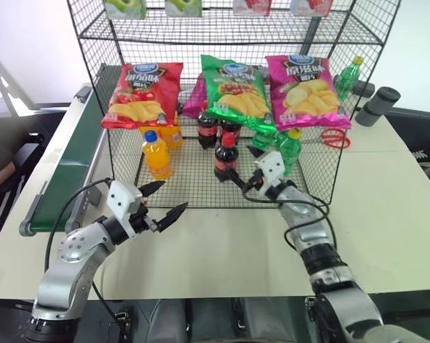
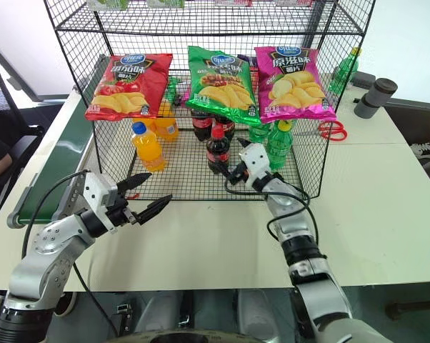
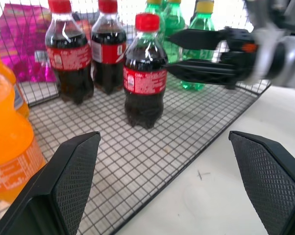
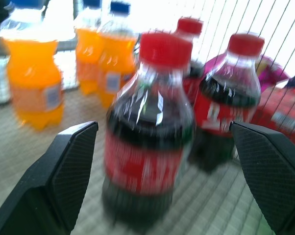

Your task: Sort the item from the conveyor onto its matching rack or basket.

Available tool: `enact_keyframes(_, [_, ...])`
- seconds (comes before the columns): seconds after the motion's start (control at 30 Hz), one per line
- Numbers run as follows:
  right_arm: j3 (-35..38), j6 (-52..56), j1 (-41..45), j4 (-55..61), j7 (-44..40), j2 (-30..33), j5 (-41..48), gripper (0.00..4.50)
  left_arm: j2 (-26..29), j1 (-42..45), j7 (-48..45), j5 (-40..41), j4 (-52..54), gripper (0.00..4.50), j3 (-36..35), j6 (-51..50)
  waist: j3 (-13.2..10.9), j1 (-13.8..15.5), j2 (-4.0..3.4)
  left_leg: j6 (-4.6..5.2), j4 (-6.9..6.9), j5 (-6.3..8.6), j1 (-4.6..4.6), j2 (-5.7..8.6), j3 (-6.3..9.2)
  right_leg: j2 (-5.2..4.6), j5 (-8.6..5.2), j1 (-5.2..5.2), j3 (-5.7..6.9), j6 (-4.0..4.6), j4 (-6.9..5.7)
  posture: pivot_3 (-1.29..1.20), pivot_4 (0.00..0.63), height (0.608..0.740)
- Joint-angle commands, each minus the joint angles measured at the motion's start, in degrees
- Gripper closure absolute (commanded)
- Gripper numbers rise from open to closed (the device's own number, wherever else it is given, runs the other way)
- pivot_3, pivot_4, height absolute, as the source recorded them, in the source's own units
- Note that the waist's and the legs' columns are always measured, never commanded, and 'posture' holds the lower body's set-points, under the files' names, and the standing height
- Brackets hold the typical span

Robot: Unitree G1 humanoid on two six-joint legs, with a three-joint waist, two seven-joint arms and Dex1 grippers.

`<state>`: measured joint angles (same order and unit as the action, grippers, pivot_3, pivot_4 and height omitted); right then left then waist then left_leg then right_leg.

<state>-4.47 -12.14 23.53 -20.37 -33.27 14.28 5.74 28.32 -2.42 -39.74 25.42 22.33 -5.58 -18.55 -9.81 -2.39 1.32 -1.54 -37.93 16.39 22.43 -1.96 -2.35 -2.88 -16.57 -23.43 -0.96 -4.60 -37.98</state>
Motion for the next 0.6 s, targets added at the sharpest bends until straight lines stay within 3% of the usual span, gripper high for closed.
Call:
enact_keyframes(0.03, [1.49, 4.82, -3.56, 12.13, -4.65, 4.09, 4.49, 0.03, 0.87, 0.76, 0.98, -0.78, 1.27, 0.00, -0.34, -0.34, 0.00, -0.03, 0.00, 0.00, 0.00, 0.00, 0.00, 0.00, 0.00, 0.00, 0.00, 0.00, 0.00, 0.00, 0.00, 0.00, 0.150, 0.734])
enact_keyframes(0.23, [8.74, 13.71, -10.59, 22.21, -7.16, 12.32, 10.91, 0.03, 1.25, 1.05, 0.65, -0.80, 0.86, 0.00, -0.30, -0.23, 0.00, 0.22, 0.00, 0.00, 0.00, 0.00, -0.04, 0.00, 0.01, 0.02, 0.00, 0.03, 0.00, 0.01, -0.01, 0.00, 0.150, 0.734])
enact_keyframes(0.4, [16.27, 16.33, -16.23, 20.82, -11.06, 20.79, 13.95, 0.03, 1.34, 1.60, 0.09, -1.68, -1.28, 0.00, 0.14, 0.59, 0.00, 1.50, 0.00, 0.01, -0.01, 0.00, -0.03, 0.04, -0.03, 0.03, -0.01, 0.08, -0.02, 0.01, 0.10, 0.00, 0.150, 0.734])
enact_keyframes(0.6, [18.86, 16.80, -18.37, 19.79, -14.75, 24.44, 15.27, 0.03, 1.42, 1.69, -0.87, -1.30, -1.41, 0.00, 0.42, 0.49, 0.01, 1.39, 0.00, 0.01, -0.03, 0.00, -0.08, -0.05, -0.06, 0.22, -0.01, 0.08, -0.08, 0.01, 0.09, 0.00, 0.150, 0.734])
